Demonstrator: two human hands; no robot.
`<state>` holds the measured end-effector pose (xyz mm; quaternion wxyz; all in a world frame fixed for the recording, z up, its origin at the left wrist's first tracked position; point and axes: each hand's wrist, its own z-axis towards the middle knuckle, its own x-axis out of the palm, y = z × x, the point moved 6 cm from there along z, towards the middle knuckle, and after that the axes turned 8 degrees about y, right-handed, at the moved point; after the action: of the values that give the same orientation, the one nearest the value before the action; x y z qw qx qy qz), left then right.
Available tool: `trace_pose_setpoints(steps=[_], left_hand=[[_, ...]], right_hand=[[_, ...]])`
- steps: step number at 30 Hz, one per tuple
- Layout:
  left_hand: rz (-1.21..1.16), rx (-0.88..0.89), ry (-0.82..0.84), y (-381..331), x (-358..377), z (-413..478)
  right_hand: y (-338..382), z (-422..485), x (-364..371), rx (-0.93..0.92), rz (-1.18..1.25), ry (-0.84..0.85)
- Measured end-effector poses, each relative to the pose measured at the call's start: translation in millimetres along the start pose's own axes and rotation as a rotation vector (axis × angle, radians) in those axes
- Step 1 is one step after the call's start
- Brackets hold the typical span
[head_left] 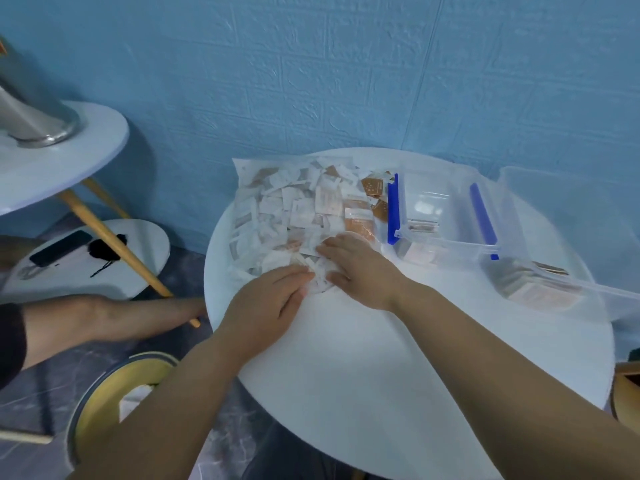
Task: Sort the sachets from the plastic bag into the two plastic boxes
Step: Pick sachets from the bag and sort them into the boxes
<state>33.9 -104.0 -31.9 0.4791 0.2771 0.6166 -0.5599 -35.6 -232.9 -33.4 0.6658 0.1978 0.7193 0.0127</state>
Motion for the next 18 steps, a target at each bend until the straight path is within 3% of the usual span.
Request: trace_pose_setpoints(steps=[3, 7, 10, 13, 16, 18], left_hand=[[0.008, -0.082, -0.174, 16, -12, -4], [0.068, -0.170, -0.135, 16, -3, -1], [0.014, -0.083, -0.087, 11, 1, 0], [-0.096, -0.036, -0.108, 9, -6, -2], [-0.082, -0.047, -0.215, 10, -15, -4], [-0.035, -0.136, -0.172, 15, -11, -2]], right_hand=[[-1, -8, 2, 0.009, 0.058, 0.046], [3, -21, -5, -0.040, 0.140, 0.033], [-3, -32, -24, -0.004, 0.225, -0.143], [-10, -43, -36, 0.105, 0.151, -0.287], [-10, -41, -21, 0.192, 0.013, -0.180], [-9, -39, -13, 0.220, 0.011, -0.165]])
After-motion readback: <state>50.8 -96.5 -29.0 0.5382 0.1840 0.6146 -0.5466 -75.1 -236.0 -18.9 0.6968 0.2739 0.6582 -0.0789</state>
